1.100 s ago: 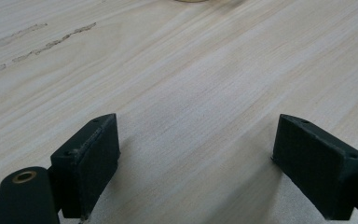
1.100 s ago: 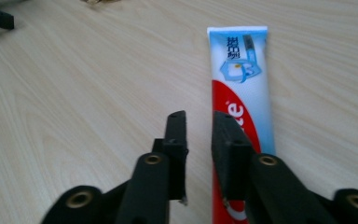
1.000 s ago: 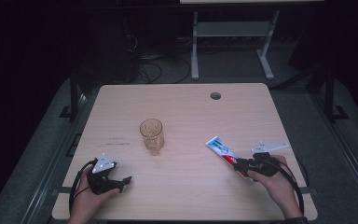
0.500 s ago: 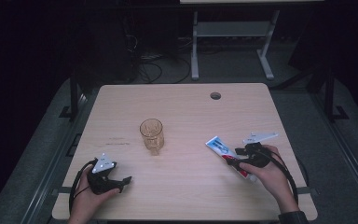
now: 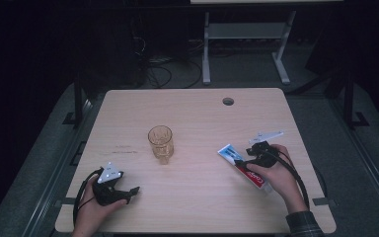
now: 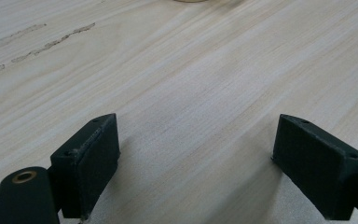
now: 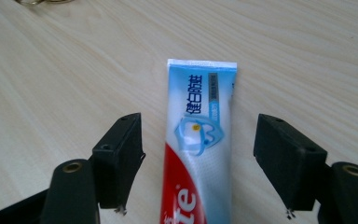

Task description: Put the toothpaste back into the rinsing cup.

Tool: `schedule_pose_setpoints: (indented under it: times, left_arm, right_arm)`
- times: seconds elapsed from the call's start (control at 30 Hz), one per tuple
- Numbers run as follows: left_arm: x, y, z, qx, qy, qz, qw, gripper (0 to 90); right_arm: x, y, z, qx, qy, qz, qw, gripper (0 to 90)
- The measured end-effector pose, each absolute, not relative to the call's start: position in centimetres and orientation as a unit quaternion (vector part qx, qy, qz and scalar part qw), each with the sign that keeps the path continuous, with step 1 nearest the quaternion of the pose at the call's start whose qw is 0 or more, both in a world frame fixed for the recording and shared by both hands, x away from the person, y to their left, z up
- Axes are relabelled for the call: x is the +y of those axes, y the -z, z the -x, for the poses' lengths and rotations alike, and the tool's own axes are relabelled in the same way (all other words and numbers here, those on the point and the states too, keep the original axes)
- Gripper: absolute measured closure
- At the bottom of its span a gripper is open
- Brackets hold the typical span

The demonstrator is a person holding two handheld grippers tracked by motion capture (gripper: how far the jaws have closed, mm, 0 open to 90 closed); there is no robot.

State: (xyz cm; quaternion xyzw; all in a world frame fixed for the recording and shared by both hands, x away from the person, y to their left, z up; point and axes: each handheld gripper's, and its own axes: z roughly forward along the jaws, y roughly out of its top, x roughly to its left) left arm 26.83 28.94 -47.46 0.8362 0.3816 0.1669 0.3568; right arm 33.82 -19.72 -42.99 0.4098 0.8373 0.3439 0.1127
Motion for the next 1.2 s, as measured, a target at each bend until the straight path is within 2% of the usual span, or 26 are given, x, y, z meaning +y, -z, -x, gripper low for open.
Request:
schedule_pose_setpoints:
  times: [0.53, 0.83, 1.03, 1.2]
  left_arm:
    - [28.9, 47.5, -26.8, 0.382, -0.167, -0.836, 0.357, 13.5]
    - [28.9, 47.5, -26.8, 0.382, -0.167, -0.836, 0.357, 13.6]
    - [28.9, 47.5, -26.8, 0.382, -0.167, -0.836, 0.357, 13.6]
    - [28.9, 47.5, -26.8, 0.382, -0.167, -0.836, 0.357, 13.6]
  right_arm:
    - [-17.4, 44.8, -36.9, 0.854, -0.297, -0.417, 0.095, 33.5]
    - [-16.0, 45.7, -37.7, 0.871, -0.260, -0.406, 0.097, 39.9]
    - [-15.8, 45.7, -37.5, 0.872, -0.252, -0.407, 0.106, 41.1]
    - [-15.8, 45.5, -37.5, 0.871, -0.248, -0.410, 0.105, 49.1]
